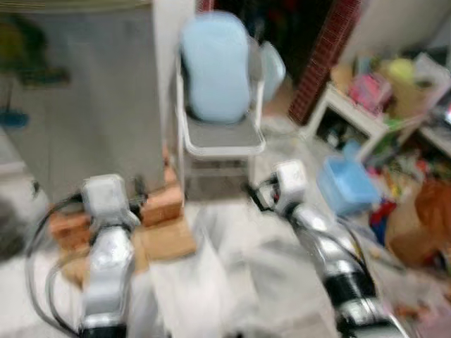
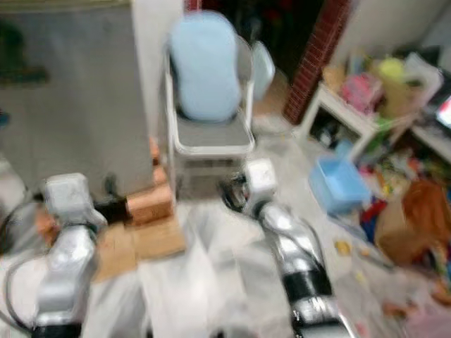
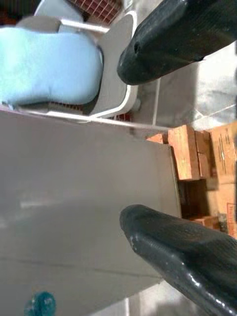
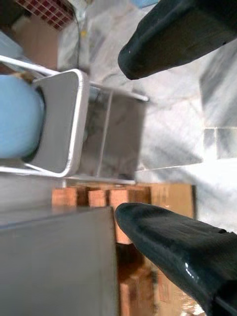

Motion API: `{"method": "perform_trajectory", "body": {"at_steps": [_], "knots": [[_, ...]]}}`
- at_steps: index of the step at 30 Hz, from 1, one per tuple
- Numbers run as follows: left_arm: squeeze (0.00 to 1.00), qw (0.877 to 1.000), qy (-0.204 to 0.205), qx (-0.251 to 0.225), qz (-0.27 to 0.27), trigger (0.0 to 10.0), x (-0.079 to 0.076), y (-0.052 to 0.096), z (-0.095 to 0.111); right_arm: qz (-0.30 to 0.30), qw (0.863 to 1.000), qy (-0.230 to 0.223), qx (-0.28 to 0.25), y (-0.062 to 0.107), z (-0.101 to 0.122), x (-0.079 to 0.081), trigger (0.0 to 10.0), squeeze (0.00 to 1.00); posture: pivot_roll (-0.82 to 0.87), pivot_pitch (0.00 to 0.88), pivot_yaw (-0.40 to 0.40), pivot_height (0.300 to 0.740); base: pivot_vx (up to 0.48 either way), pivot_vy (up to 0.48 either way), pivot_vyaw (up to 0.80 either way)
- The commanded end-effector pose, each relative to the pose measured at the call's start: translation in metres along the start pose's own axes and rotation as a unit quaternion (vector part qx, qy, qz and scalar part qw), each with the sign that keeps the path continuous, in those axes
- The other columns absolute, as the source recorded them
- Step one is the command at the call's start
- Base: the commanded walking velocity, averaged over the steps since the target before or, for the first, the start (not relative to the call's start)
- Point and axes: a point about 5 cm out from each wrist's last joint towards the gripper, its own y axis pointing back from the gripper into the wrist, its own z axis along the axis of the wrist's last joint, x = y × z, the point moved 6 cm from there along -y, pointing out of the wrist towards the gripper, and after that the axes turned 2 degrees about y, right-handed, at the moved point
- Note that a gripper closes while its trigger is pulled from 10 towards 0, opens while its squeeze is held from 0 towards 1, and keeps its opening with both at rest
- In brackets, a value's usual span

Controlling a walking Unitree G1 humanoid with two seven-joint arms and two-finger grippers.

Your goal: Restocking fridge

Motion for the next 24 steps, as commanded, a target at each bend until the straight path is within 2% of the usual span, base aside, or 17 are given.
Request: {"method": "perform_trajectory", "body": {"at_steps": [1,4,7,10,11,13,18,20,24], "knots": [[0.00,1.000,-0.004,-0.002,0.013,10.0,0.010,-0.001,0.002,0.013,1.000,0.003,-0.017,-0.004,0.013,0.011,10.0,0.00,0.08,0.000,-0.113,0.740,0.000,0.480,0.00],[0.00,1.000,-0.003,-0.007,0.005,10.0,0.008,-0.001,0.003,0.013,1.000,0.004,-0.017,-0.004,0.013,0.011,10.0,0.00,0.08,0.000,-0.114,0.740,0.000,0.415,-0.80],[0.00,1.000,-0.002,-0.007,0.000,10.0,0.005,-0.003,0.005,0.010,1.000,0.004,-0.021,-0.005,0.017,0.010,10.0,0.00,0.08,0.000,-0.112,0.740,0.000,0.000,-0.80],[0.00,1.000,0.003,-0.016,-0.019,10.0,-0.003,-0.009,0.016,0.001,0.999,-0.002,-0.050,-0.005,0.042,0.004,10.0,0.00,0.07,0.000,-0.101,0.740,0.000,0.000,-0.80],[0.00,1.000,0.003,-0.016,-0.019,10.0,-0.003,-0.009,0.016,0.001,0.999,-0.002,-0.050,-0.005,0.042,0.004,10.0,0.00,0.07,0.000,-0.101,0.740,0.000,0.000,-0.80],[0.00,0.999,-0.007,-0.021,-0.037,10.0,-0.009,-0.015,0.020,-0.013,0.998,-0.005,-0.060,-0.005,0.051,-0.005,10.0,0.00,0.07,0.000,-0.090,0.740,0.000,0.000,-0.80],[0.00,0.999,-0.005,-0.012,-0.052,10.0,-0.013,-0.018,0.020,-0.040,0.997,-0.014,-0.062,-0.001,0.053,-0.019,10.0,0.00,0.04,0.000,-0.065,0.740,0.000,0.000,-0.80],[0.00,0.997,-0.012,-0.018,-0.069,10.0,-0.017,-0.018,0.027,-0.070,0.995,-0.018,-0.064,0.009,0.051,-0.032,10.0,0.00,0.03,0.000,-0.046,0.740,0.000,0.000,-0.80],[0.00,0.997,-0.006,-0.021,-0.074,10.0,-0.019,-0.019,0.032,-0.087,0.994,-0.027,-0.061,0.015,0.047,-0.039,10.0,0.00,0.02,0.000,-0.042,0.740,0.000,0.000,-0.80]]}}
